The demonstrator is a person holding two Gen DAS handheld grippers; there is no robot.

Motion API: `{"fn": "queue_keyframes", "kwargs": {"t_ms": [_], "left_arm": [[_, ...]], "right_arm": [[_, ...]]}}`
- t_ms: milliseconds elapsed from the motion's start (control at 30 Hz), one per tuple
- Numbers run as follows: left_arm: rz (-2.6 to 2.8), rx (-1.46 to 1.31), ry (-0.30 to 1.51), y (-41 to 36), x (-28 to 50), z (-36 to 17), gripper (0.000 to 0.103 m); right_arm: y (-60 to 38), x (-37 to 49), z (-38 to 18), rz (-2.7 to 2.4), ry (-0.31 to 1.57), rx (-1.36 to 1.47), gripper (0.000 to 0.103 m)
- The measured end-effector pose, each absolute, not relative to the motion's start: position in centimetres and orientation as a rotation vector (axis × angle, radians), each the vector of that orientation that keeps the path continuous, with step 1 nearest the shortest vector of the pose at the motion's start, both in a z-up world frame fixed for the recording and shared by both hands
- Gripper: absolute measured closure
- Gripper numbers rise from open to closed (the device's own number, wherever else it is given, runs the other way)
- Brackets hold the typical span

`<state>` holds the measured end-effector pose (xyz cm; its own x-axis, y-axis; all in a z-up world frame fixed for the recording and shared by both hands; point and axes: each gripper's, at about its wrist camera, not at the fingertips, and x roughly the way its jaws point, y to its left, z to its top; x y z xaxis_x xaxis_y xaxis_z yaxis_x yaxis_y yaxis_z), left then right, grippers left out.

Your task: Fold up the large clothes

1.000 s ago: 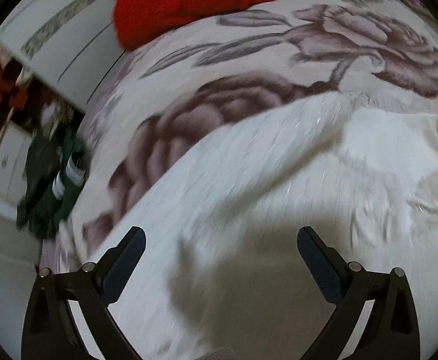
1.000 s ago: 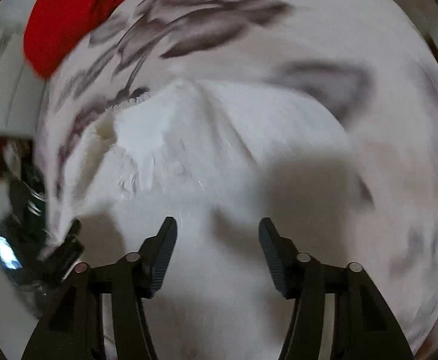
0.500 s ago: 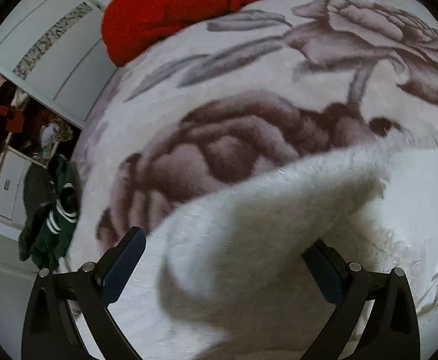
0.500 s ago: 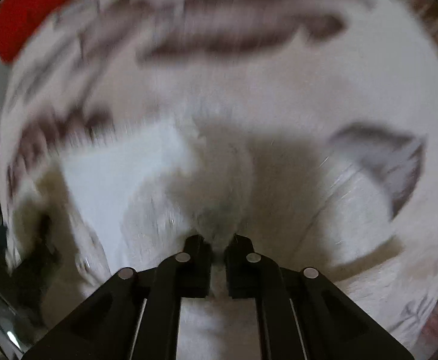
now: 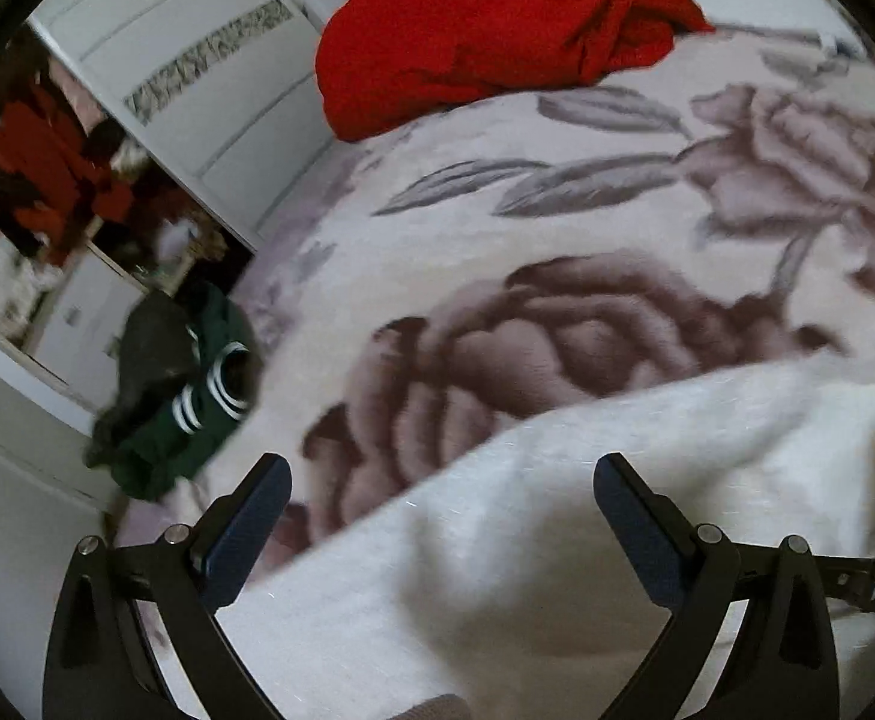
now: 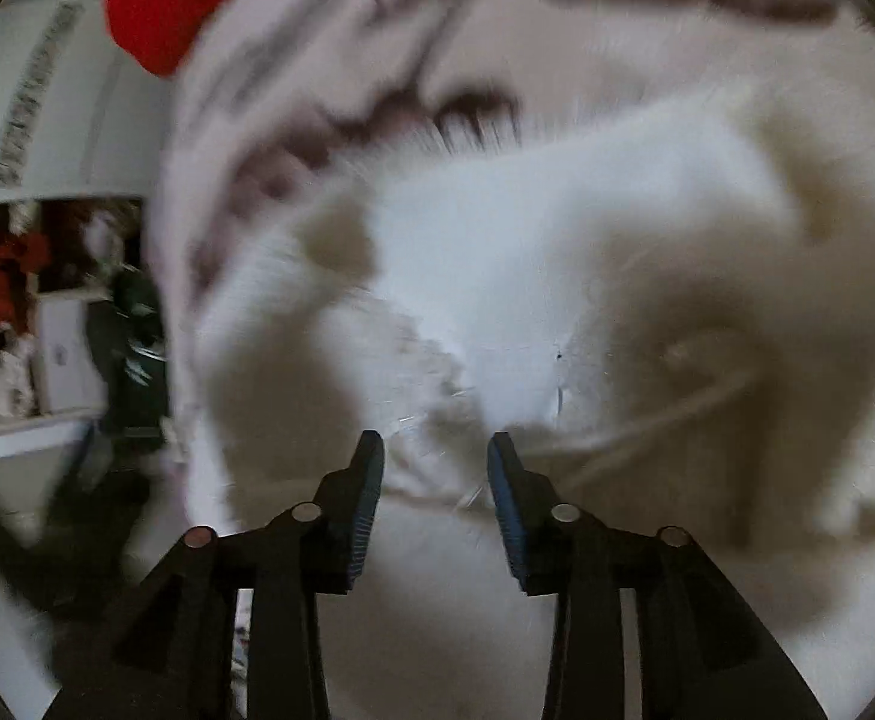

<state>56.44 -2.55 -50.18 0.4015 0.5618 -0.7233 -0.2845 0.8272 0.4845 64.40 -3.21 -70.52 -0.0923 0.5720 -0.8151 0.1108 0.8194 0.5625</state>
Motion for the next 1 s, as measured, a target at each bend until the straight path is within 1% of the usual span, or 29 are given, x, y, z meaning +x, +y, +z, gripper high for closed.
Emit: {"fn": "queue_keyframes", "kwargs": {"t_ms": [67,100,133,200,267,333,367,433,467,500,533,567,600,667,733,800,900,1000], "left_arm": [[0.548,0.352,1.055,-1.9,56.7,-51.5,0.000],[0.549,0.361,1.057,-1.6,56.7,-51.6,0.000],[0.554,0.366,1.049,-1.3,56.5,-51.6,0.000],[0.566,0.360,1.035,-0.6,56.2,-51.3,0.000],[0.569,0.344,1.040,-0.1,56.0,-51.2,0.000],[0.568,0.331,1.046,0.2,56.0,-51.0,0.000],[0.565,0.326,1.047,0.3,55.9,-50.8,0.000],[0.556,0.319,1.032,0.5,55.1,-50.1,0.000],[0.553,0.310,1.029,0.8,54.3,-49.7,0.000],[0.553,0.287,1.033,1.4,53.2,-49.2,0.000],[0.560,0.260,1.037,2.0,52.0,-48.8,0.000],[0.568,0.228,1.050,2.9,50.3,-48.3,0.000],[0.576,0.194,1.072,3.9,48.3,-48.0,0.000],[0.610,0.140,1.124,5.8,44.1,-47.7,0.000],[0.653,0.090,1.223,8.2,38.8,-48.0,0.000],[0.683,0.018,1.308,10.3,34.3,-48.4,0.000],[0.767,-0.215,1.441,15.4,25.2,-49.5,0.000],[0.826,-0.485,1.470,19.9,18.6,-51.3,0.000]], "right_arm": [[-1.1,65.0,-72.6,0.413,1.668,0.532,0.065],[-0.3,64.8,-72.4,0.405,1.644,0.495,0.085],[0.7,64.7,-71.6,0.397,1.602,0.449,0.088],[2.2,64.2,-69.8,0.381,1.545,0.357,0.090],[2.8,64.2,-68.1,0.317,1.464,0.317,0.091],[2.1,64.6,-66.8,0.258,1.432,0.316,0.091],[2.4,65.3,-67.1,0.253,1.448,0.331,0.090],[2.2,65.4,-67.7,0.274,1.556,0.335,0.089],[2.8,65.7,-68.4,0.269,1.612,0.314,0.083],[3.0,65.6,-68.2,0.271,1.626,0.315,0.074],[2.8,65.1,-67.7,0.272,1.622,0.328,0.068],[2.6,64.3,-66.6,0.279,1.598,0.359,0.056],[2.3,63.3,-65.6,0.283,1.579,0.381,0.047],[1.7,60.3,-63.3,0.257,1.530,0.389,0.044],[1.3,56.8,-61.5,0.221,1.500,0.348,0.038],[0.7,53.8,-59.9,0.163,1.504,0.298,0.036],[-3.6,45.6,-58.4,0.109,1.534,0.306,0.036],[-3.6,39.3,-60.0,0.101,1.579,0.368,0.036]]}}
